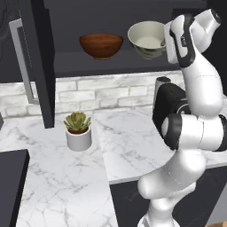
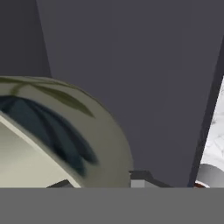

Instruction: Pick up the bowls from the cabinet and place each bowl in front of a stool on the dining counter.

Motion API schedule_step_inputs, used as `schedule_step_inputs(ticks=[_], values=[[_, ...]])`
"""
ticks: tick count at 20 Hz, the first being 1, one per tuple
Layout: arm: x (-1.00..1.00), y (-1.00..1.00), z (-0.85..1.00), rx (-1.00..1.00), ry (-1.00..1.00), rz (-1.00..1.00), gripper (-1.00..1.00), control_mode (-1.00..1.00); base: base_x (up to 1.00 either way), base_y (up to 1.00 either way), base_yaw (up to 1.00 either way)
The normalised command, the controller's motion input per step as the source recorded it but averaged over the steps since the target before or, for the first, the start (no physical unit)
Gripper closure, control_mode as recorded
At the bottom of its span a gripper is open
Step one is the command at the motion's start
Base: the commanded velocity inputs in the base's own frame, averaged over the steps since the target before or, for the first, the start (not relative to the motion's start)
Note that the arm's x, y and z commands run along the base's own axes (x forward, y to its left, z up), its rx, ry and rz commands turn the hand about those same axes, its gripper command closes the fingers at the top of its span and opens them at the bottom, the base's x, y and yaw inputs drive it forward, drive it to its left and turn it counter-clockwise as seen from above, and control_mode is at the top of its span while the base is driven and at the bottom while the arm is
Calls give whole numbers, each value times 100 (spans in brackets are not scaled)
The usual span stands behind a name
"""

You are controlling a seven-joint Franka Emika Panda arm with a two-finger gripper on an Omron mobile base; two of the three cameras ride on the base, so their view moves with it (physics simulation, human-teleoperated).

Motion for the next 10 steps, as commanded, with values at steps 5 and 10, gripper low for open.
schedule_step_inputs(ticks=[5,10], values=[[-96,-2,0,6,-3,-8,100,-100,0,0,0],[-100,5,0,7,9,-9,100,-100,0,0,0]])
